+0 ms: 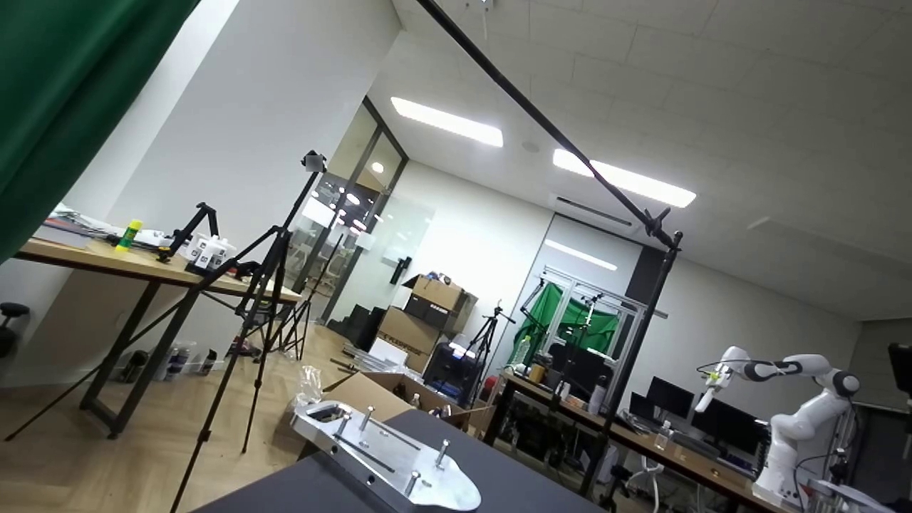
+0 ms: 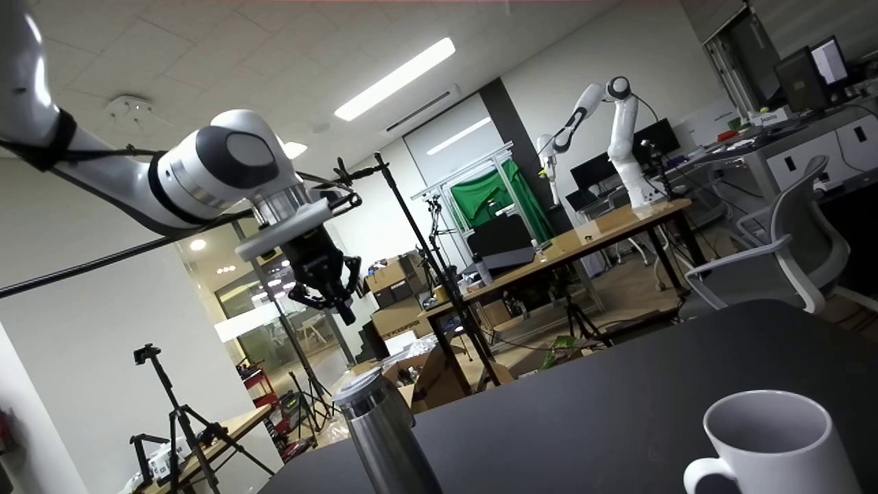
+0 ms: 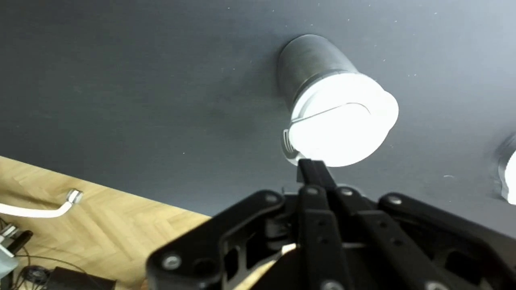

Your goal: Open the lid of the flask

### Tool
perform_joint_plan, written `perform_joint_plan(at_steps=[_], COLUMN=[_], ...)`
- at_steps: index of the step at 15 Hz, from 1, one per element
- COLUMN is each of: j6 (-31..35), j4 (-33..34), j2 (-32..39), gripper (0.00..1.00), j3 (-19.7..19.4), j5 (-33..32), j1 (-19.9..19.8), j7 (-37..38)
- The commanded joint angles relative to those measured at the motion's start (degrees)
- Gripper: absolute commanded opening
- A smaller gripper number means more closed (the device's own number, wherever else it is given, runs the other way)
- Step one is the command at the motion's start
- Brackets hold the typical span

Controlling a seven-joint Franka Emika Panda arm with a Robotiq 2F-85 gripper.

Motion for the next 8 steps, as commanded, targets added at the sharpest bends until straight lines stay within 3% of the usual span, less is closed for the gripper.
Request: perform_joint_plan(at_steps=[1,8], j6=[-5.8,-11.4], j4=[6.0,9.6], j2=[5.2,9.3], gripper=[0.00,0.00], j3=[1.7,3.7], j5=[0.9,1.0], j1=[-0.4,-0.5], j7=[1.1,0.6])
